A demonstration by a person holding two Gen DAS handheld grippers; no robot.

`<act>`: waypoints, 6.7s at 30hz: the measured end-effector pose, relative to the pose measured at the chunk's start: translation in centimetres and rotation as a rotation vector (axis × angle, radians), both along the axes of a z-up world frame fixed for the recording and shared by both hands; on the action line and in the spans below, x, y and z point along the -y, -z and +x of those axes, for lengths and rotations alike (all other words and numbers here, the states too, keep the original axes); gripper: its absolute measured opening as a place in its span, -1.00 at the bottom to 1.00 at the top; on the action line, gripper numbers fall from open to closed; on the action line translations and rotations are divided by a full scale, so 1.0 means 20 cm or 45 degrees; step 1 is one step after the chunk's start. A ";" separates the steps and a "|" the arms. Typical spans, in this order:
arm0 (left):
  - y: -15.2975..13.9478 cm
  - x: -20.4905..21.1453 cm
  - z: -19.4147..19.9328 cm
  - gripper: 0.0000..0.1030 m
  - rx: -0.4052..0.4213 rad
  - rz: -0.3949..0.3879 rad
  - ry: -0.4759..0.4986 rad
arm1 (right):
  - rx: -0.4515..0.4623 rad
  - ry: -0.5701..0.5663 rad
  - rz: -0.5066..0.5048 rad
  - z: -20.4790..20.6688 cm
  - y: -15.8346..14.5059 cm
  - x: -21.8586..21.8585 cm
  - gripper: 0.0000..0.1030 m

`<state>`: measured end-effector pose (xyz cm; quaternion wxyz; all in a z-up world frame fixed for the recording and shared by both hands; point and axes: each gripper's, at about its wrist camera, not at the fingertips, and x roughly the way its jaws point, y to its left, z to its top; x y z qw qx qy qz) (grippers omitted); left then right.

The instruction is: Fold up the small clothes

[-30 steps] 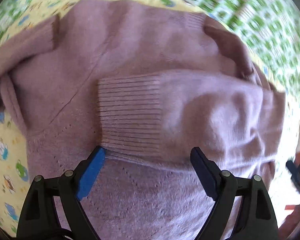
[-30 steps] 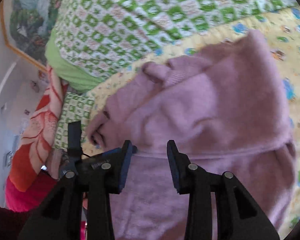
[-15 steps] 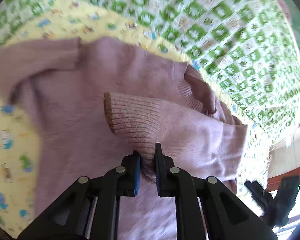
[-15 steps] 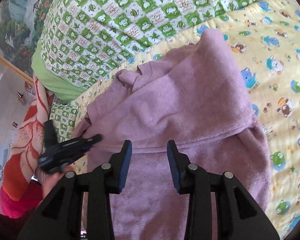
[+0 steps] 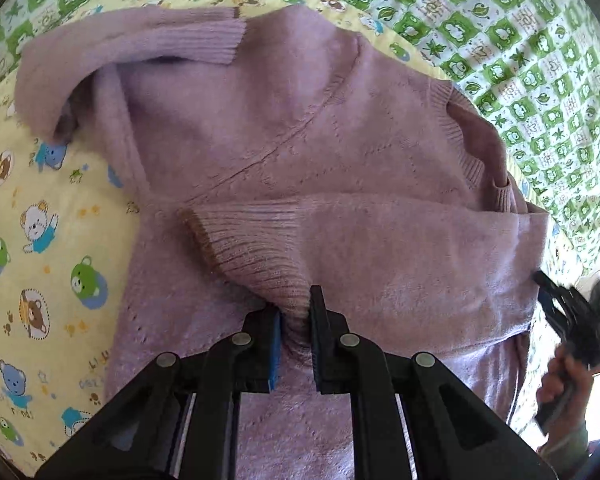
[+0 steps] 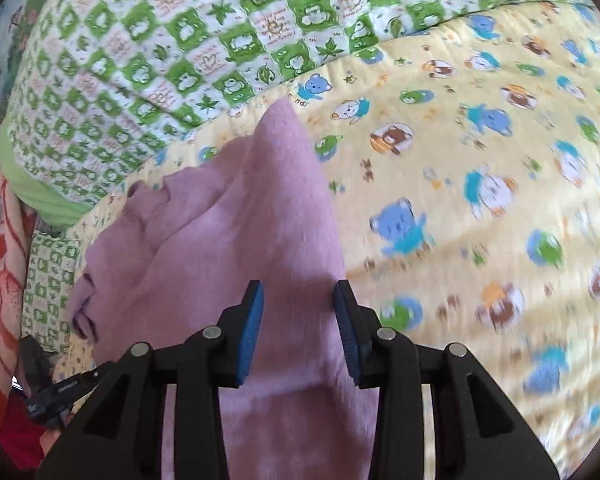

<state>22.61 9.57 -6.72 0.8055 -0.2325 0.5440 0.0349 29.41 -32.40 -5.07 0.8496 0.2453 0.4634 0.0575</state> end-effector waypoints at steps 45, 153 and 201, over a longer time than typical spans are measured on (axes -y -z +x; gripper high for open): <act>-0.13 -0.44 0.34 0.25 -0.034 0.909 -0.044 | -0.015 -0.135 0.061 -0.37 -0.08 -0.34 -0.52; 0.12 -0.44 -0.02 -0.49 -0.078 0.431 -0.058 | -0.079 -0.232 0.006 -0.20 0.18 -0.29 -0.77; -0.13 -0.61 0.39 -0.67 0.062 0.249 0.006 | 0.047 -0.398 -0.348 -0.01 -0.04 -0.31 -0.28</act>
